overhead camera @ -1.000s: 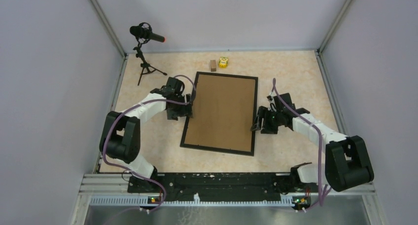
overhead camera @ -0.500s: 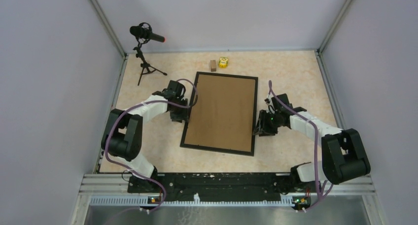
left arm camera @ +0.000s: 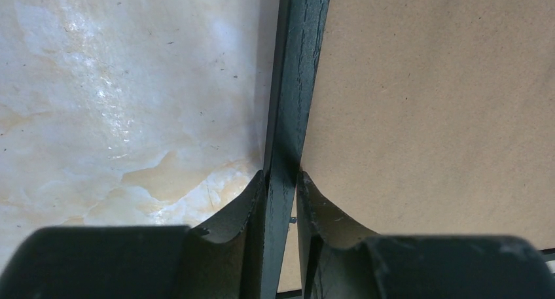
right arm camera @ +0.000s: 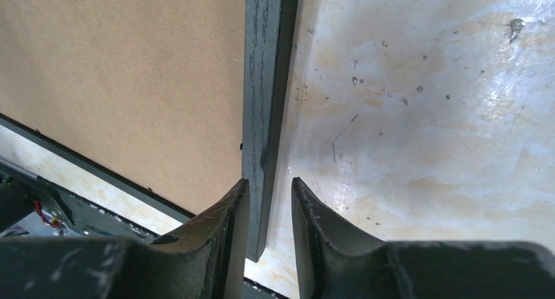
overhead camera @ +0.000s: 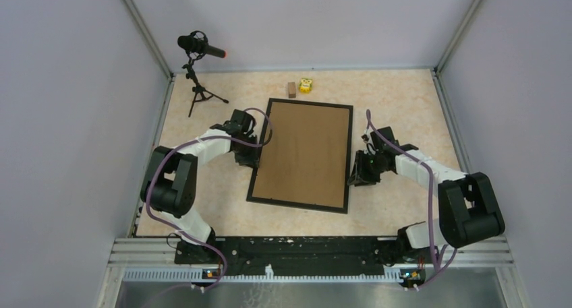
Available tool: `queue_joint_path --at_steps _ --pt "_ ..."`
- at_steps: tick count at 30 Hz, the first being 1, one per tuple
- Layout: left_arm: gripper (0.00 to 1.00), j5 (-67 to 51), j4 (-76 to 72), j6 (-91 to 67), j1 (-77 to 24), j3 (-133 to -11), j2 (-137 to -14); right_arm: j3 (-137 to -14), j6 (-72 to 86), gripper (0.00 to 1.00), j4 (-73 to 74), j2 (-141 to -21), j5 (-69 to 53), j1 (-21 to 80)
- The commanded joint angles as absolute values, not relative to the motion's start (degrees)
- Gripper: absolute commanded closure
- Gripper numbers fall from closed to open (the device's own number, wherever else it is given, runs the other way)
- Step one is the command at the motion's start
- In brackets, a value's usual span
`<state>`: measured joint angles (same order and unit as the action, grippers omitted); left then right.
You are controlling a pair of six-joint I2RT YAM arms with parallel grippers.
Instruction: Put the photo into the frame
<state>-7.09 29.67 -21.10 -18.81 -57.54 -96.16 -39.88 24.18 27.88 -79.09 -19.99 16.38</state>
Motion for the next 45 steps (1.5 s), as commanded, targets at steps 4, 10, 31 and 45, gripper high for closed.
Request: queue_joint_path --at_steps 4,10,31,45 --pt "0.76 -4.4 29.6 -20.9 -18.8 -56.4 -98.9 -41.6 24.1 0.73 24.3 -82.3 -20.1 16.6" --pt "0.77 -4.1 29.7 -21.0 -18.8 -56.4 -98.8 -42.6 23.7 0.74 23.3 -85.1 -18.7 16.6" --pt "0.79 -4.6 29.7 -19.6 -20.6 -56.5 -99.4 -47.9 21.7 0.75 27.0 -96.2 -13.4 16.7" --pt "0.80 -5.0 29.6 -19.4 -21.9 -56.5 -99.1 -56.6 32.7 0.65 30.8 -106.9 1.3 28.1"
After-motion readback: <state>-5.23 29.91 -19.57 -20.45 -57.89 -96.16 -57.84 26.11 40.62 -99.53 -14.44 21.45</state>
